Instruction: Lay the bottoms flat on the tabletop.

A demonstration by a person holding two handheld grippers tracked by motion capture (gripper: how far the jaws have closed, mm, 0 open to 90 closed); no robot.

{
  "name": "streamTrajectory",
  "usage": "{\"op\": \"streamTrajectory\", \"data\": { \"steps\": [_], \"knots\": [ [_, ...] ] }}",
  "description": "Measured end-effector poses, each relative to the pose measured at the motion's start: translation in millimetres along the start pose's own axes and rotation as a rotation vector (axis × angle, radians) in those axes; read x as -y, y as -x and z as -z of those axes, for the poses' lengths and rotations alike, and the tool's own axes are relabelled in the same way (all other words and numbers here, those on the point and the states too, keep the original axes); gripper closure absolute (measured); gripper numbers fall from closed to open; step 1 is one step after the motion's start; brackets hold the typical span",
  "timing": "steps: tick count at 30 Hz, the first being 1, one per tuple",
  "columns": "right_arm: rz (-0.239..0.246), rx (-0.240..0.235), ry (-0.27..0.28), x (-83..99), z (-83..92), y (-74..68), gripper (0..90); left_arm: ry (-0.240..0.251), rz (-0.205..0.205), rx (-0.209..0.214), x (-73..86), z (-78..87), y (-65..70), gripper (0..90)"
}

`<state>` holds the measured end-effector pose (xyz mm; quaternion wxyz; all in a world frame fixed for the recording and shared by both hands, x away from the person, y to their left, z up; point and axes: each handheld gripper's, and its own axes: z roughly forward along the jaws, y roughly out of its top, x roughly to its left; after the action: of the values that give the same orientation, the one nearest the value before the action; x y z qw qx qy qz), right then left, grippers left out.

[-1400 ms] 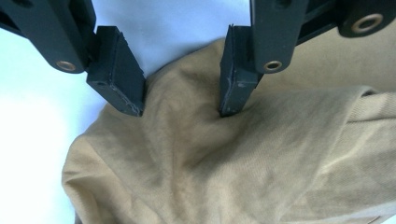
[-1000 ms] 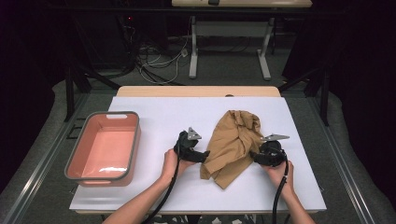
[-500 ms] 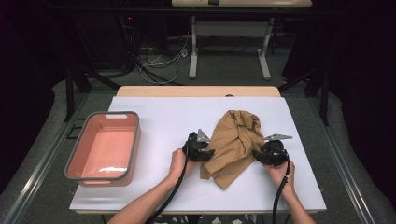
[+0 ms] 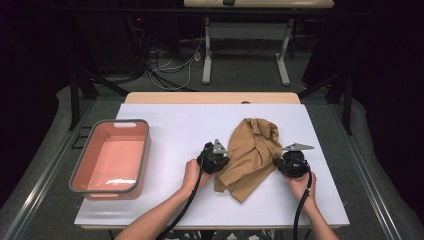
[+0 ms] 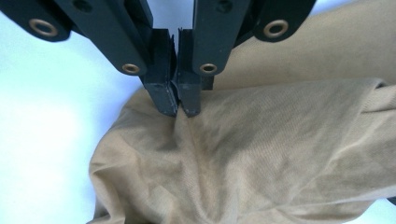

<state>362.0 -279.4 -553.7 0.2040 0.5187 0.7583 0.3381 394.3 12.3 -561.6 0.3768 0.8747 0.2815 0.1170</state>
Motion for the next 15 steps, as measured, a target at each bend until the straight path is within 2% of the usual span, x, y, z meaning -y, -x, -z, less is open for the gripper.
{"op": "streamTrajectory", "data": {
  "steps": [1, 3, 8, 15],
  "knots": [
    [0.005, 0.002, -0.001, -0.2, 0.7, 0.4, 88.3, 0.005, -0.004, -0.007, 1.0, 1.5, -1.6, 88.2],
    [0.010, 0.006, 0.000, -0.6, 1.9, 0.7, 88.3, 0.016, 0.013, -0.008, 3.7, 4.7, -4.8, 88.2],
    [0.008, 0.010, 0.001, -2.0, 4.3, -0.1, 88.3, 0.030, 0.009, -0.034, 9.9, 14.4, -10.3, 88.3],
    [0.047, 0.033, 0.006, -3.8, 6.5, -2.7, 88.4, 0.048, 0.009, -0.069, 20.1, 28.8, -17.5, 88.4]
  ]
}}
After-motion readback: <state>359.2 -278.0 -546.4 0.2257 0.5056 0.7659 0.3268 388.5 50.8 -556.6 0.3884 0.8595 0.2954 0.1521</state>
